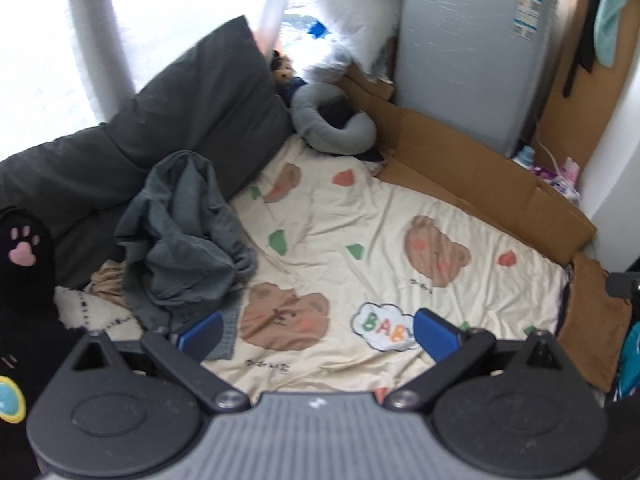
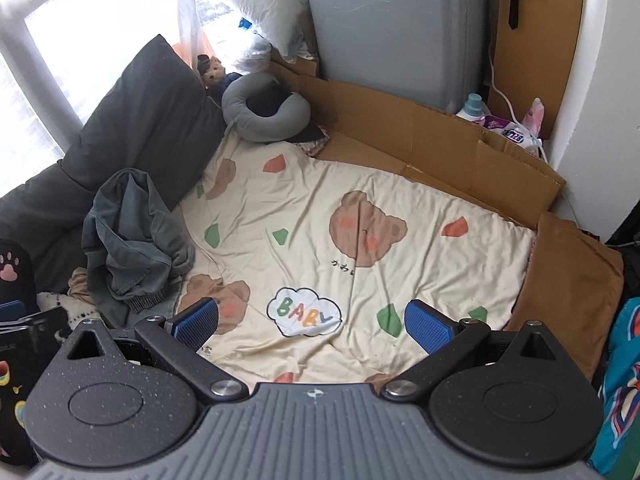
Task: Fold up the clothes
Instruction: 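Move the left tool toward the crumpled blue jeans pile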
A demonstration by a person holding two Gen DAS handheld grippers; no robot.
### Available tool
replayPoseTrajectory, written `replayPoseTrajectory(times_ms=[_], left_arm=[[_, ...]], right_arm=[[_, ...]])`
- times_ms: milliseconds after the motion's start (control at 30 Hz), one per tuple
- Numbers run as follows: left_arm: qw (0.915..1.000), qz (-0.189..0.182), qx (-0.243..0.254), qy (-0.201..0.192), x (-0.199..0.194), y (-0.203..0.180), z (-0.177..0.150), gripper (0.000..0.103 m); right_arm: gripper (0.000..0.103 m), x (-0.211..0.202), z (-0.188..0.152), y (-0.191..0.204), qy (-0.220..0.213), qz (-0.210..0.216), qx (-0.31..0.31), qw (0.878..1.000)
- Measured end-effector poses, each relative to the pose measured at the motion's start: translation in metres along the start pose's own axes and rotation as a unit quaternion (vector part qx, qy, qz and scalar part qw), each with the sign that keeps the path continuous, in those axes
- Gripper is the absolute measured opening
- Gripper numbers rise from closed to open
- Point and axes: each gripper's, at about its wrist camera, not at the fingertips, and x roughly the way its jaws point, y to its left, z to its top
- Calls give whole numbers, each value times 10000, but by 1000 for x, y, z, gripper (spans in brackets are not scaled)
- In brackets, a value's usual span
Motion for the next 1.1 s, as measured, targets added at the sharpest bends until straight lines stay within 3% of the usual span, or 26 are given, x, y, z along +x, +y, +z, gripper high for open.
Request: replayPoseTrajectory(times_ms=[200, 767, 1100], left_arm=[[9994, 249, -227, -4, 6, 32, 3, 102], [9948, 629, -797, 83, 63, 114, 11, 102], [9914, 737, -1077, 15, 108, 156, 23, 102]], right_arm=[[102, 12, 7, 2, -11, 237, -16, 9997], [102, 83, 37, -21, 277, 306, 542, 9977], [102, 142, 65, -12, 252, 49, 415, 9988]])
